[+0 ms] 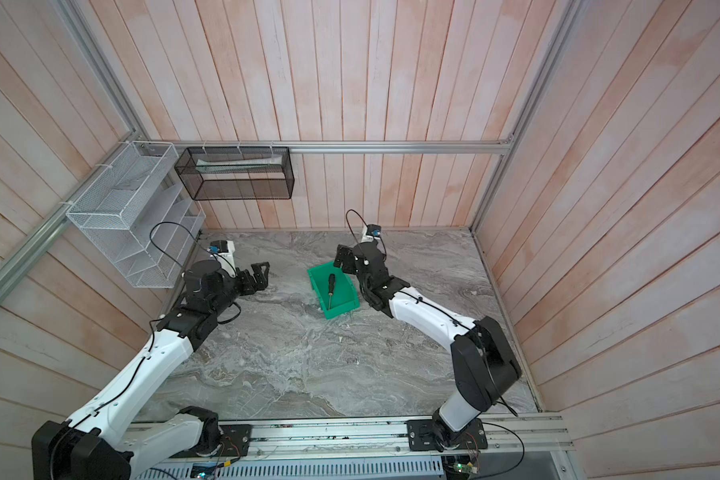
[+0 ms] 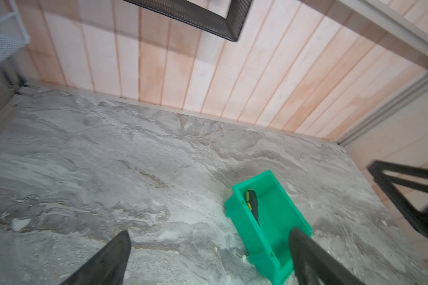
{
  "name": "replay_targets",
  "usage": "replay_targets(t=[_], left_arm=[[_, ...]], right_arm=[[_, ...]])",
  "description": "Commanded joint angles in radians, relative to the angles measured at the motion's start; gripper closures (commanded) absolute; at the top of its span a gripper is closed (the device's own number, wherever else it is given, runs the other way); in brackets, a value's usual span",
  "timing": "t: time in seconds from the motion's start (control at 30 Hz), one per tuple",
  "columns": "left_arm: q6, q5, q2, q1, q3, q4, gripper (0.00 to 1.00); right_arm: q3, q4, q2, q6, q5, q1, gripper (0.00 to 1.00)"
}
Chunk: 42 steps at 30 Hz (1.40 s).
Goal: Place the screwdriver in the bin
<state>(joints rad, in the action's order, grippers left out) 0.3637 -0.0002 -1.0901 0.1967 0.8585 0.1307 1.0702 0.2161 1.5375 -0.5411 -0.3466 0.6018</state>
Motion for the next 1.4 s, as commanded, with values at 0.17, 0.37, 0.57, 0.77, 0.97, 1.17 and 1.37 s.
replay_targets(t=[0.17, 0.37, 0.57, 0.77, 0.97, 1.17, 1.37], left_arm=[[0.172, -0.085, 0.073, -0.229, -0.196, -0.129, 0.00], [0.167, -0.283, 0.098, -0.267, -0.287, -0.191, 0.00], [0.128, -0.571, 0.124, -0.267, -0.371, -0.252, 0.00], [0.059, -0.602, 0.019, -0.267, -0.459, -0.477, 0.00], [-0.010, -0.538, -0.168, -0.260, -0.532, -0.738, 0.00], [-0.113, -0.383, -0.224, -0.252, -0.621, -1.051, 0.00], [-0.198, -0.287, -0.336, -0.237, -0.621, -1.207, 0.00]], right_arm=[[-0.319, 0.174, -0.228, 0.055, -0.286, -0.234, 0.02], [-0.562, 0.420, -0.327, 0.137, -0.570, -0.286, 0.02], [-0.678, 0.681, -0.175, 0.417, -0.608, -0.286, 0.02], [-0.795, 0.994, -0.063, 0.604, -0.522, -0.255, 0.02], [-0.903, 1.291, -0.011, 0.686, -0.483, -0.253, 0.02], [-0.952, 1.431, 0.032, 0.692, -0.441, -0.272, 0.02], [-0.980, 1.416, 0.002, 0.653, -0.329, -0.317, 0.02]])
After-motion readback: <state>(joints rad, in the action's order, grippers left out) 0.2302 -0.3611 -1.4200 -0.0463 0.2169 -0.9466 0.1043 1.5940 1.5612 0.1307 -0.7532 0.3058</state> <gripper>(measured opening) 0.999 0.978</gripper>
